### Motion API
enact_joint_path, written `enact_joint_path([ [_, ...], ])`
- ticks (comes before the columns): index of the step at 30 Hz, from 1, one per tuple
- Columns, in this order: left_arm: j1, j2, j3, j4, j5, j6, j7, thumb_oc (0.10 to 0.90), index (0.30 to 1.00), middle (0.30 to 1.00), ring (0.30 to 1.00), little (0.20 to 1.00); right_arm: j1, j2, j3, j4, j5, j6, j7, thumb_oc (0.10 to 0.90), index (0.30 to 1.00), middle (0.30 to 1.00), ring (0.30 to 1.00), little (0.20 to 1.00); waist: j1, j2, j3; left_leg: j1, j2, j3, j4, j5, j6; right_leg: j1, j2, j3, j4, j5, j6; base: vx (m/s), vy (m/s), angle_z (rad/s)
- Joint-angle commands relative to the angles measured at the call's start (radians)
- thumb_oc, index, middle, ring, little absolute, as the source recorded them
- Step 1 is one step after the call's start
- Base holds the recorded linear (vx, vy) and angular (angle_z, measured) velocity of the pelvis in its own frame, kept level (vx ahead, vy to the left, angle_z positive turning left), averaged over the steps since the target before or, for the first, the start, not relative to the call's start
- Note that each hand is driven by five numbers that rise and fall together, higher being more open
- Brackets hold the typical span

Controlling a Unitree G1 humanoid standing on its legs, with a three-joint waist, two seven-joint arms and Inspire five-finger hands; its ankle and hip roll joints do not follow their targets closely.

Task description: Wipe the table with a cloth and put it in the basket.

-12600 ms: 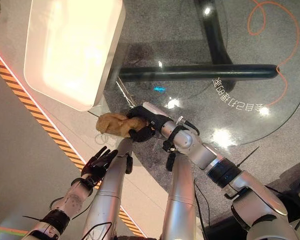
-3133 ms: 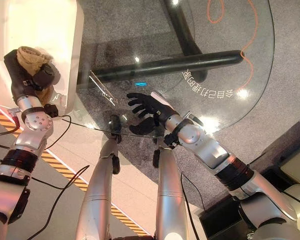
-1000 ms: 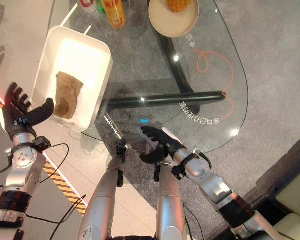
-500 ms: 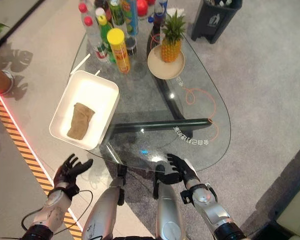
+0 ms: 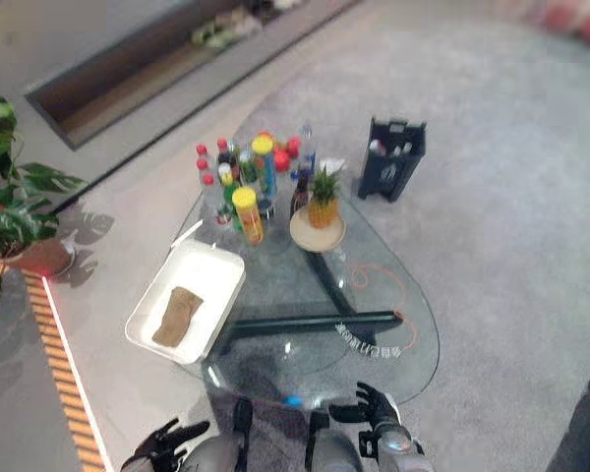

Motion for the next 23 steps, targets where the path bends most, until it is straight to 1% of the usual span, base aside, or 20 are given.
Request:
enact_joint_path([
  [1, 0.005, 0.024, 0.006, 0.04, 0.054, -0.029, -0.021, 0.8, 0.9, 0.9, 0.9, 0.9, 0.009, -0.004, -0.022, 0.004, 0.006, -0.031, -0.006, 0.8, 0.9, 0.9, 0.9, 0.9, -0.006, -0.046, -0.003, 0.027, -0.073, 0.026, 0.04, -0.071, 0.005, 0.13, 0.009, -0.008, -0.208, 0.11, 0.033, 0.02, -0.014, -0.05],
  [2, 0.006, 0.022, 0.012, 0.053, 0.051, -0.021, -0.025, 0.8, 0.9, 0.9, 0.9, 0.9, 0.009, 0.0, -0.027, 0.021, 0.009, -0.022, -0.012, 0.8, 0.9, 0.9, 0.9, 0.9, -0.007, -0.046, -0.01, 0.032, -0.071, 0.027, 0.038, -0.072, 0.006, 0.134, 0.01, -0.005, -0.21, 0.11, 0.033, 0.03, -0.012, -0.04],
  [4, 0.005, 0.016, 0.027, 0.102, 0.053, -0.019, -0.045, 0.8, 0.9, 0.9, 0.9, 0.9, 0.009, 0.017, -0.049, 0.113, -0.002, -0.019, -0.012, 0.8, 0.9, 0.9, 0.9, 0.9, -0.009, -0.047, -0.025, 0.048, -0.064, 0.035, 0.033, -0.077, 0.007, 0.146, 0.013, 0.002, -0.215, 0.108, 0.032, 0.01, -0.004, -0.05],
  [7, -0.004, 0.008, 0.035, 0.15, 0.107, -0.028, -0.056, 0.8, 0.9, 0.9, 0.9, 0.9, 0.004, 0.038, -0.075, 0.227, -0.02, -0.002, -0.005, 0.8, 0.9, 0.9, 0.9, 0.9, -0.008, -0.047, -0.04, 0.068, -0.055, 0.041, 0.015, -0.077, 0.008, 0.16, 0.016, 0.005, -0.223, 0.109, 0.032, 0.02, -0.004, -0.16],
  [8, -0.009, 0.004, 0.035, 0.161, 0.126, -0.03, -0.057, 0.8, 0.9, 0.9, 0.9, 0.9, 0.0, 0.043, -0.081, 0.254, -0.026, 0.011, -0.005, 0.8, 0.9, 0.9, 0.9, 0.9, -0.007, -0.047, -0.044, 0.074, -0.052, 0.043, 0.008, -0.076, 0.008, 0.164, 0.016, 0.005, -0.228, 0.11, 0.033, 0.02, -0.003, -0.08],
  [9, -0.018, -0.001, 0.036, 0.182, 0.136, -0.025, -0.054, 0.8, 0.9, 0.9, 0.9, 0.9, -0.004, 0.049, -0.091, 0.302, -0.05, 0.04, -0.014, 0.8, 0.9, 0.9, 0.9, 0.9, -0.005, -0.045, -0.053, 0.082, -0.048, 0.047, -0.003, -0.075, 0.006, 0.172, 0.014, 0.006, -0.241, 0.115, 0.036, 0.01, -0.001, -0.05],
  [15, -0.04, -0.013, 0.064, 0.228, 0.117, -0.007, -0.057, 0.8, 0.9, 0.9, 0.9, 0.9, -0.02, 0.054, -0.103, 0.375, -0.075, 0.09, -0.049, 0.8, 0.9, 0.9, 0.9, 0.9, 0.001, -0.041, -0.07, 0.105, -0.039, 0.055, -0.023, -0.077, 0.001, 0.195, 0.003, 0.002, -0.283, 0.136, 0.044, 0.02, -0.001, 0.0],
  [20, -0.042, -0.015, 0.071, 0.249, 0.136, 0.013, -0.047, 0.8, 0.9, 0.9, 0.9, 0.9, -0.028, 0.056, -0.098, 0.377, -0.123, 0.072, -0.065, 0.8, 0.9, 0.9, 0.9, 0.9, -0.001, -0.036, -0.083, 0.12, -0.033, 0.06, -0.051, -0.072, 0.0, 0.199, 0.0, 0.001, -0.284, 0.135, 0.047, 0.04, -0.008, -0.03],
  [23, -0.044, -0.012, 0.068, 0.253, 0.143, 0.022, -0.036, 0.8, 0.9, 0.9, 0.9, 0.9, -0.03, 0.055, -0.089, 0.374, -0.143, 0.081, -0.059, 0.8, 0.9, 0.9, 0.9, 0.9, -0.005, -0.036, -0.087, 0.122, -0.031, 0.068, -0.051, -0.073, 0.001, 0.198, -0.002, 0.003, -0.283, 0.134, 0.048, 0.02, -0.005, -0.03],
])
